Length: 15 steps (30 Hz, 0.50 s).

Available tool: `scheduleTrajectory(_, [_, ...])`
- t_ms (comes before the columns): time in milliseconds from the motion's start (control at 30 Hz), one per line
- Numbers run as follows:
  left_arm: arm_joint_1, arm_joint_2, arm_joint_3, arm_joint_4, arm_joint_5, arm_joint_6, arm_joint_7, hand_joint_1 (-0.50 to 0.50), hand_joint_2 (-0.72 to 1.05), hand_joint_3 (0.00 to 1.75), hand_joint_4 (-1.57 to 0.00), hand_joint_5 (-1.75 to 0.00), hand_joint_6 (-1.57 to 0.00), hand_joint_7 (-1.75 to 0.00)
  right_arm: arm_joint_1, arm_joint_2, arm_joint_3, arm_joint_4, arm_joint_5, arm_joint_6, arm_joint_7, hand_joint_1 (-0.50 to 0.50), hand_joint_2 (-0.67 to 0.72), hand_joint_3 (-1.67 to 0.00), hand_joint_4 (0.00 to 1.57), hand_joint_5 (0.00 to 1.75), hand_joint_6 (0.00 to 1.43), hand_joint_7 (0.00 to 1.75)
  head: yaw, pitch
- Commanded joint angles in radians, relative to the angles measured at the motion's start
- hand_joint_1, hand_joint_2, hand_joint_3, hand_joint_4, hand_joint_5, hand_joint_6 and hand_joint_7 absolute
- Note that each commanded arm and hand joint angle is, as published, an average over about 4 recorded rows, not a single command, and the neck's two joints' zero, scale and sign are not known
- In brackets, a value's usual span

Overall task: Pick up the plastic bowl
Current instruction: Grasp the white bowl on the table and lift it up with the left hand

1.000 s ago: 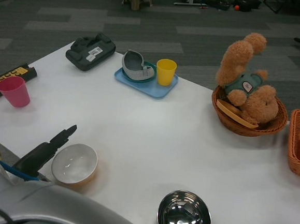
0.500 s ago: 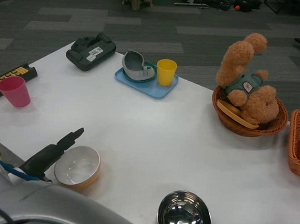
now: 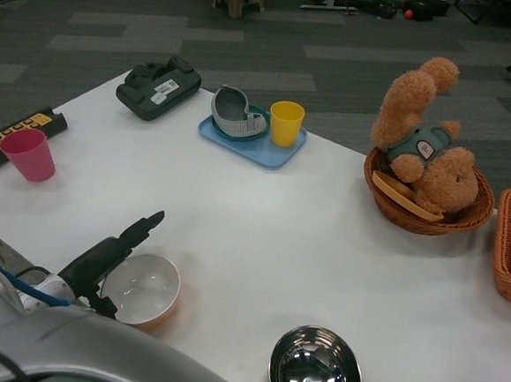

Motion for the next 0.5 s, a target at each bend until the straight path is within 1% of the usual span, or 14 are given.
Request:
scheduleTrajectory(33, [-0.015,0.020,0.000,0.014,0.000,-0.007,0.017,-0.50,-0.02,0.00,0.00,0.00,0.00,-0.02,0.009,-0.001,-0.002,-0.010,0.011,-0.014,-0.007,-0.46,0.47,0.00,0.00,0.00,0.00,0.00,0.000,0.000])
scheduleTrajectory(200, [-0.041,0.023,-0.008,0.015,0.004,-0.005,0.034,-0.50,-0.02,0.00,0.00,0.00,0.00,-0.07,0.009,-0.001,-0.002,-0.007,0.011,-0.014,-0.007,-0.46,0.47,0.00,0.00,0.00,0.00,0.00,0.000,-0.006])
scheduleTrajectory(267, [-0.053,0.024,-0.013,0.015,0.007,-0.003,0.045,-0.50,0.03,0.00,0.00,0.00,0.00,-0.03,0.009,-0.001,-0.002,-0.007,0.011,-0.014,-0.007,-0.46,0.47,0.00,0.00,0.00,0.00,0.00,0.000,-0.006])
scheduleTrajectory(367, [-0.073,0.029,-0.020,0.016,0.014,-0.001,0.060,-0.50,0.12,0.00,0.00,0.00,0.00,-0.05,0.009,-0.001,-0.002,-0.009,0.011,-0.014,-0.007,-0.46,0.47,0.00,0.00,0.00,0.00,0.00,-0.001,-0.007])
scheduleTrajectory(500, [-0.097,0.041,-0.028,0.020,0.027,0.002,0.072,-0.50,0.12,0.00,0.00,0.00,0.00,-0.05,0.009,-0.001,-0.002,-0.013,0.011,-0.014,-0.007,-0.46,0.47,0.00,0.00,0.00,0.00,0.00,-0.002,-0.008])
